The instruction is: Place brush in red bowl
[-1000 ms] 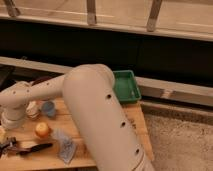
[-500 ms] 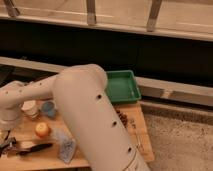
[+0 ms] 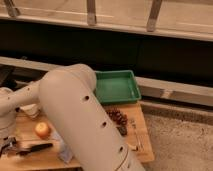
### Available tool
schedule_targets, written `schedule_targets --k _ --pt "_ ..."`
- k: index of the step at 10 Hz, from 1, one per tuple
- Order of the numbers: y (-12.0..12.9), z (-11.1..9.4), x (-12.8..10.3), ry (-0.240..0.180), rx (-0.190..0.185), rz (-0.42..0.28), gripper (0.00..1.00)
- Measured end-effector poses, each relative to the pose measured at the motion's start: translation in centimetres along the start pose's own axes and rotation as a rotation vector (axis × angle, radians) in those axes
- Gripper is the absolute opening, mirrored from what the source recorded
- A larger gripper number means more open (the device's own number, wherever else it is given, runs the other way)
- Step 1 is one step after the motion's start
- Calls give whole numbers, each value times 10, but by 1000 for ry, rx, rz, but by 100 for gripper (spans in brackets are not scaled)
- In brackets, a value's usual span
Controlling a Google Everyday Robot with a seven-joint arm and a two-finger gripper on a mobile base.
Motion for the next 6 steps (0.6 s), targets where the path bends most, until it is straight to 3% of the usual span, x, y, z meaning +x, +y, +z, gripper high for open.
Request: schedule_targets --k 3,6 --pt "-9 15 27 28 27 46 65" --pt "-14 23 40 37 53 73 65"
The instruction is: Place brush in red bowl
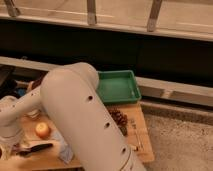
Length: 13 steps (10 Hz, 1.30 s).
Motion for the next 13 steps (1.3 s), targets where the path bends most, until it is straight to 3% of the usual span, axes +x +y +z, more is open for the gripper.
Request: schedule_targets --k 6,12,13 --pt "-10 12 -6 -71 -13 8 65" --pt "1 37 -24 -64 -42 -8 64" --pt "5 40 -25 -52 -39 -18 57"
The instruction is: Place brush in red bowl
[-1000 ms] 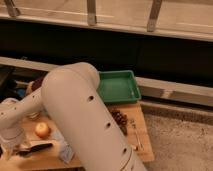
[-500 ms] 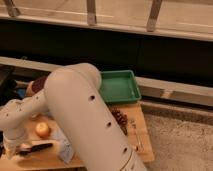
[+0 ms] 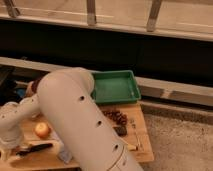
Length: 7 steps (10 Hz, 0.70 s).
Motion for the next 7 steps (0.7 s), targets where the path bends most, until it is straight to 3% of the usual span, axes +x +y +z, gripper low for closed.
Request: schedule_targets --k 2,3,4,5,7 --pt "-7 -4 -1 -4 8 -4 36" --pt "-6 -5 0 -2 7 -3 30" --pt "-2 -4 0 2 6 -3 18" --pt "-2 1 0 18 13 -2 8" --pt "4 10 0 41 17 -7 0"
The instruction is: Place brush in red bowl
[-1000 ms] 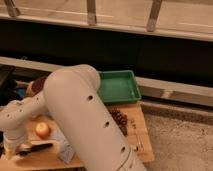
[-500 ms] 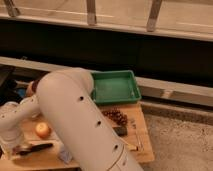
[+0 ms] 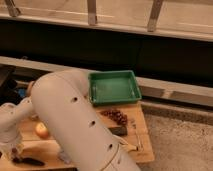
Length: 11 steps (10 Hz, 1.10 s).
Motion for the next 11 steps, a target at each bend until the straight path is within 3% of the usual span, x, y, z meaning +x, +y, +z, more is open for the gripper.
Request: schedule_targets --k 5,11 --pt "-4 -7 2 -4 28 8 0" --pt "-35 -84 0 -110 115 56 0"
